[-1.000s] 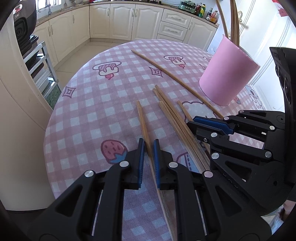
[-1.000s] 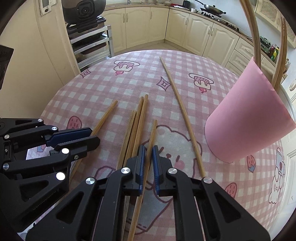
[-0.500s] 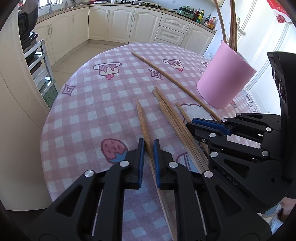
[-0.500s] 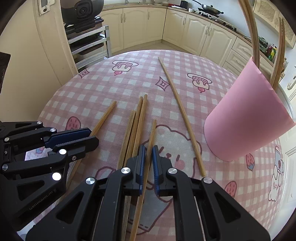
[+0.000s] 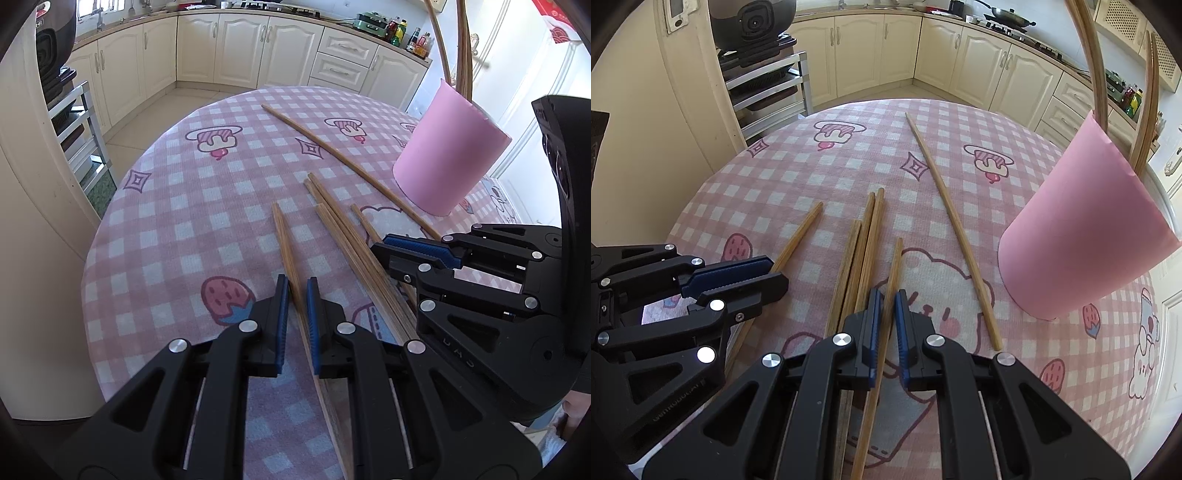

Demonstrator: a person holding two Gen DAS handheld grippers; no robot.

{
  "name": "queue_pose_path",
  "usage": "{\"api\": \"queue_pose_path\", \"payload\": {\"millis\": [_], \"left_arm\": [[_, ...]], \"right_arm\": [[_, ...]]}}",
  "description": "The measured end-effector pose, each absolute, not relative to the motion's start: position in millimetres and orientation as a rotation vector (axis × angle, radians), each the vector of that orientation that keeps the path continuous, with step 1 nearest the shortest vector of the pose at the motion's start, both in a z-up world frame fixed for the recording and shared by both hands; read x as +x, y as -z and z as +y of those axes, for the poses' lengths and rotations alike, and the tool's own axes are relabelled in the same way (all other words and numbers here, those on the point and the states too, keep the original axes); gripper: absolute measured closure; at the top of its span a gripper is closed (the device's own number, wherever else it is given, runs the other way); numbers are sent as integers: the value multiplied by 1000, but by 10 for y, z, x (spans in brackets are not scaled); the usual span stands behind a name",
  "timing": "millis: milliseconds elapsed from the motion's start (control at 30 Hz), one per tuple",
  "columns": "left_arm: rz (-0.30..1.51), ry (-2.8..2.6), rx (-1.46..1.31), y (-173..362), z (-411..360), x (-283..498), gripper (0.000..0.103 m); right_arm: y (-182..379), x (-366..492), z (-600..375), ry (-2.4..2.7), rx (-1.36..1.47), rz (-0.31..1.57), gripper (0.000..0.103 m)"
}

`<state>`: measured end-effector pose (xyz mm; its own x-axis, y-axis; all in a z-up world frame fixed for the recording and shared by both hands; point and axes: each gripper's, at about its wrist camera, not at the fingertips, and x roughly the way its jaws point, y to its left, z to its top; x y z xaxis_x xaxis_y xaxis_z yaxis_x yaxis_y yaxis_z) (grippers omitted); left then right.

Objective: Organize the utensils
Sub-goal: 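Close the left tool on one chopstick while the right tool closes on another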

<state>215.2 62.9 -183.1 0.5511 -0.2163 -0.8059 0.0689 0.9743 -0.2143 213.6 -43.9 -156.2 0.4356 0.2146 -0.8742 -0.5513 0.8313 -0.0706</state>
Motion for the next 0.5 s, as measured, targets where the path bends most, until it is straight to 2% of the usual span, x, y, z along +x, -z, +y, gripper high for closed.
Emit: {"api": "queue_pose_path", "payload": {"millis": [500], "left_arm": [[976, 169, -161, 1830, 635, 2158, 92]], "right_arm": [[1560, 2141, -446, -492, -373, 1017, 95]]}}
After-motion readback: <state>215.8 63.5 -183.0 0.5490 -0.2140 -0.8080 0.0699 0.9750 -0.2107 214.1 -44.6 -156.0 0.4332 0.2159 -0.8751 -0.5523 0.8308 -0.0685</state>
